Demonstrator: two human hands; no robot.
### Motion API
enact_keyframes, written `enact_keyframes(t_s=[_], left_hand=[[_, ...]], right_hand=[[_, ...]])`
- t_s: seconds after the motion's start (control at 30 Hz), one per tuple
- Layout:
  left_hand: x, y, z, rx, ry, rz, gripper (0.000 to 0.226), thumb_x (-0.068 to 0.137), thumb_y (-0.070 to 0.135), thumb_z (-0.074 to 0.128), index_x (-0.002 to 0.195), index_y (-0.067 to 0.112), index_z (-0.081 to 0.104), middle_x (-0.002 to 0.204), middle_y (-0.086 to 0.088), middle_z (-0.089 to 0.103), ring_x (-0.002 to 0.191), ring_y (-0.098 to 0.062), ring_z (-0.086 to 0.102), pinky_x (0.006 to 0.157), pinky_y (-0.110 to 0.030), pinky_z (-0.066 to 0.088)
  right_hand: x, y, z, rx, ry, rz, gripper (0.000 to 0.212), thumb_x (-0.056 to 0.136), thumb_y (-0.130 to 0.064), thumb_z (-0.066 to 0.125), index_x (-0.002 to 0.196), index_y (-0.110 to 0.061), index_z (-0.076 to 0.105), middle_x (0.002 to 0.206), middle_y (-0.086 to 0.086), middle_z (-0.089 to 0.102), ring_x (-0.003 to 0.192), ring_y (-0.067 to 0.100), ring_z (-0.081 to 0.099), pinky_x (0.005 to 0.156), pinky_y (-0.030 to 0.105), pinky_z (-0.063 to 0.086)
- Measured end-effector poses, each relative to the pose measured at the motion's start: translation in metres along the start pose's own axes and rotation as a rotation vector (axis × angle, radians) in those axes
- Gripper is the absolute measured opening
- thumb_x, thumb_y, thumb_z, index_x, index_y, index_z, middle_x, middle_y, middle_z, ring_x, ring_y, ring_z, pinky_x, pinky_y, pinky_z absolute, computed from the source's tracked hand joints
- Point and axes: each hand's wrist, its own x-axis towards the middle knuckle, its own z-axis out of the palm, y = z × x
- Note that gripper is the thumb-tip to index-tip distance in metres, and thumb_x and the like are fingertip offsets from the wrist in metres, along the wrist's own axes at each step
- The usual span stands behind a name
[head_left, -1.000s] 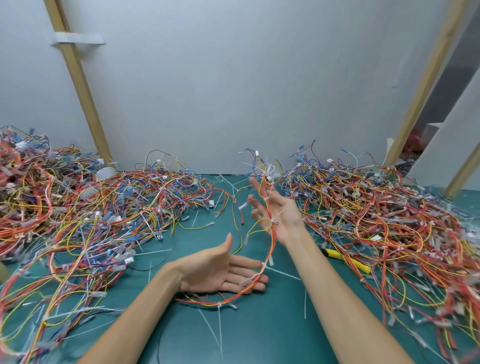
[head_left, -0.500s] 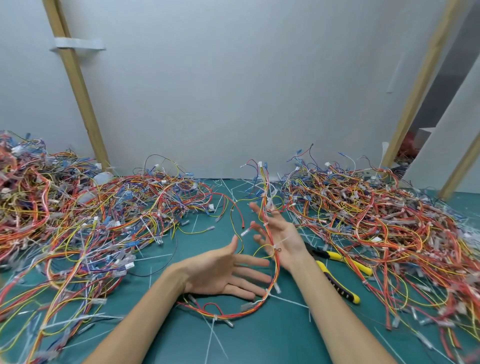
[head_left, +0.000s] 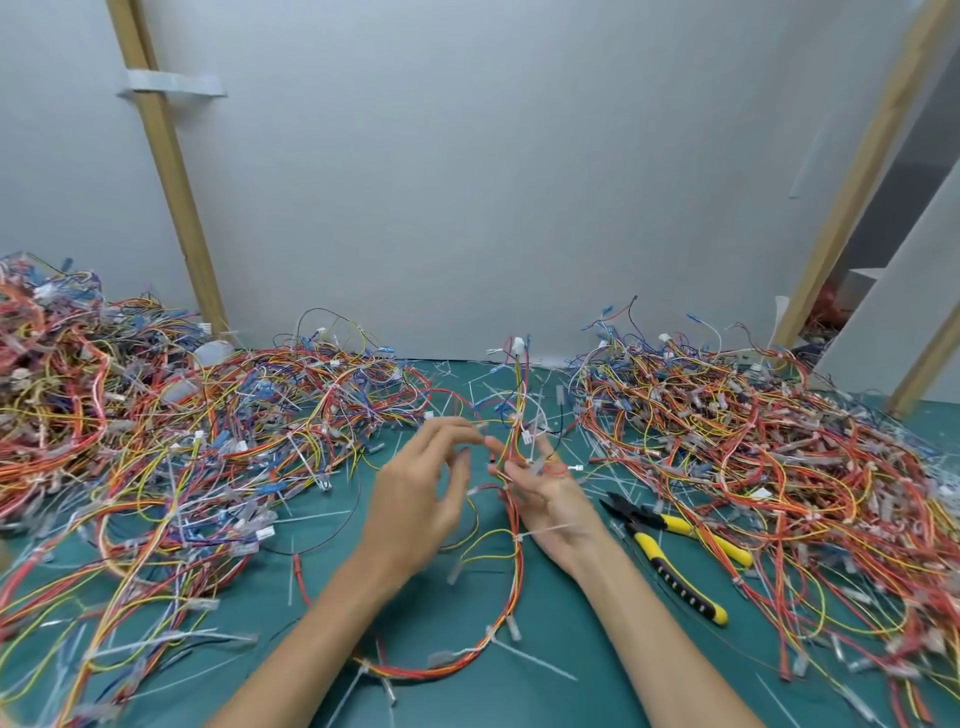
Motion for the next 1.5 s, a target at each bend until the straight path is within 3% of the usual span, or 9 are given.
enact_keyframes(t_s=[0.1,0.33,0.53,0.77,0.93,1.07,1.23,1.33,1.5], left_hand=[[-0.004,0.003,0.004,0.197,-0.116,0.215,0.033,0.095,0.012,0.047,0.125,0.016,0.061,0.133,0.007,0.057,0.118,-0.011,0.054,0.097,-0.026,0.04],[-0.01,-0.001,0.01,0.147,-0.364,-0.026,0.047,0.103,0.016,0.039,0.149,0.021,0.033,0.155,0.011,0.032,0.14,-0.004,0.03,0.113,-0.024,0.026],[-0.013,0.01,0.028,-0.304,-0.175,-0.392,0.034,0.099,0.012,0.051,0.132,0.021,0.052,0.13,0.003,0.053,0.104,-0.004,0.062,0.084,-0.005,0.042],[-0.008,0.002,0.036,-0.462,-0.236,-0.586,0.039,0.092,0.016,0.064,0.122,0.034,0.048,0.097,0.003,0.074,0.087,-0.011,0.071,0.081,-0.029,0.057],[-0.007,-0.006,0.037,-0.61,-0.32,-0.707,0.04,0.085,0.004,0.071,0.113,0.025,0.05,0.099,-0.003,0.074,0.08,-0.02,0.074,0.057,-0.035,0.06],[-0.011,-0.009,0.04,-0.586,-0.349,-0.693,0.037,0.086,-0.002,0.067,0.118,0.015,0.056,0.099,-0.005,0.075,0.075,-0.024,0.074,0.054,-0.03,0.058],[-0.012,-0.008,0.043,-0.501,-0.342,-0.675,0.038,0.086,-0.005,0.065,0.12,0.01,0.06,0.099,-0.003,0.075,0.071,-0.021,0.074,0.054,-0.024,0.056],[-0.013,-0.008,0.043,-0.47,-0.341,-0.68,0.038,0.087,-0.004,0.064,0.122,0.01,0.059,0.1,-0.003,0.074,0.072,-0.019,0.074,0.055,-0.024,0.057],[-0.012,-0.006,0.043,-0.429,-0.35,-0.668,0.038,0.088,-0.002,0.065,0.124,0.01,0.058,0.102,-0.003,0.073,0.072,-0.016,0.074,0.056,-0.024,0.057]], right_hand=[[0.0,0.002,0.003,-0.007,0.033,-0.035,0.052,0.075,0.01,0.061,0.119,-0.018,0.058,0.094,0.009,0.069,0.074,0.016,0.064,0.071,0.025,0.05],[-0.004,0.0,0.003,-0.042,0.101,-0.026,0.045,0.08,0.021,0.055,0.113,-0.009,0.058,0.086,0.004,0.065,0.062,0.01,0.063,0.053,0.019,0.049],[-0.002,0.0,0.005,-0.098,0.091,-0.026,0.042,0.085,0.02,0.052,0.104,-0.016,0.059,0.085,-0.001,0.069,0.064,0.011,0.065,0.055,0.02,0.052],[-0.001,0.001,0.007,-0.145,0.106,-0.019,0.031,0.084,0.02,0.054,0.092,-0.01,0.057,0.081,0.004,0.067,0.066,0.016,0.066,0.059,0.025,0.056],[-0.009,-0.019,-0.001,-0.721,0.075,0.009,0.027,0.083,0.013,0.066,0.099,-0.008,0.064,0.094,0.01,0.071,0.083,0.021,0.064,0.079,0.034,0.054],[-0.03,-0.051,-0.013,-1.099,-0.092,0.084,0.03,0.091,-0.005,0.066,0.118,-0.017,0.063,0.11,-0.005,0.071,0.093,0.01,0.068,0.076,0.023,0.053],[-0.065,-0.098,-0.039,-1.758,0.185,-0.063,0.006,0.093,-0.028,0.062,0.099,-0.028,0.063,0.092,-0.014,0.064,0.082,0.006,0.059,0.077,0.025,0.046],[-0.09,-0.118,-0.055,-1.92,0.323,0.104,0.033,0.082,-0.058,0.065,0.092,-0.028,0.057,0.086,-0.015,0.058,0.083,0.009,0.058,0.075,0.033,0.051],[-0.103,-0.113,-0.067,-2.264,0.287,0.385,0.079,0.069,-0.077,0.057,0.131,-0.028,0.051,0.126,-0.005,0.052,0.119,0.02,0.045,0.1,0.038,0.039]])
